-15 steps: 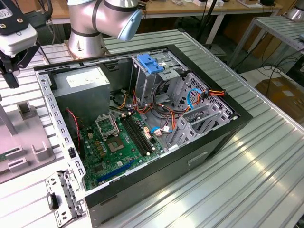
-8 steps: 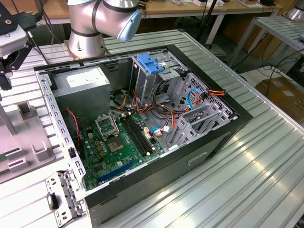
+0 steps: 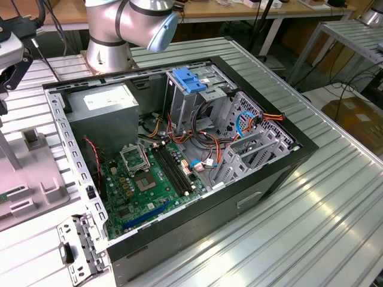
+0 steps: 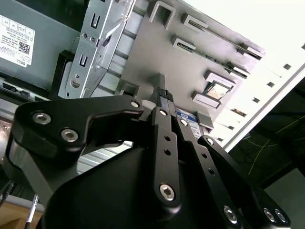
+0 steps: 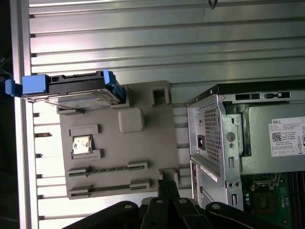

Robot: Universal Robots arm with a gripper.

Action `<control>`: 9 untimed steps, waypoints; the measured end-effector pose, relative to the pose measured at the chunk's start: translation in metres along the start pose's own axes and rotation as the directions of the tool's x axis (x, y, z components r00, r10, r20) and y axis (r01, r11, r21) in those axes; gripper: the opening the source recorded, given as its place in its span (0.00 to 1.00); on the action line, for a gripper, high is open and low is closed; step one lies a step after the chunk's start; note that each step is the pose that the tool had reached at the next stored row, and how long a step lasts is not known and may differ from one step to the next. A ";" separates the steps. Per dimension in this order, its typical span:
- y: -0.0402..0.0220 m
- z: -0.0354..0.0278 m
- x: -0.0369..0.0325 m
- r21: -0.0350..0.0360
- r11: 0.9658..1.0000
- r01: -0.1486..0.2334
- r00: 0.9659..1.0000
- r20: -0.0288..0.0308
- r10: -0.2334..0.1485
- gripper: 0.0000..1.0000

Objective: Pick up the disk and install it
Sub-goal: 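Reach for the disk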

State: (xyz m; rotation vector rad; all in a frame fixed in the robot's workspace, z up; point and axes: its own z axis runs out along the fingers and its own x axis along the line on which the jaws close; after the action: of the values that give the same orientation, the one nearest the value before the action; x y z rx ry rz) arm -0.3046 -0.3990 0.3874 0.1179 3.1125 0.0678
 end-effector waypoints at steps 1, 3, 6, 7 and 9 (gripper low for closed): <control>-0.0001 0.0000 0.0012 0.000 1.000 0.000 1.000 0.000 0.000 0.11; -0.0004 0.0002 0.0053 0.000 1.000 0.000 1.000 0.000 0.000 0.11; -0.0007 0.0005 0.0095 0.000 1.000 0.000 1.000 0.000 0.000 0.11; -0.0008 0.0006 0.0106 0.000 1.000 0.000 1.000 0.000 0.000 0.11; -0.0010 0.0007 0.0134 0.000 1.000 0.000 1.000 0.000 0.000 0.11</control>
State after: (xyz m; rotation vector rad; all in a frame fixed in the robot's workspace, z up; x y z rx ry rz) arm -0.3180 -0.3989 0.3863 0.1181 3.1125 0.0677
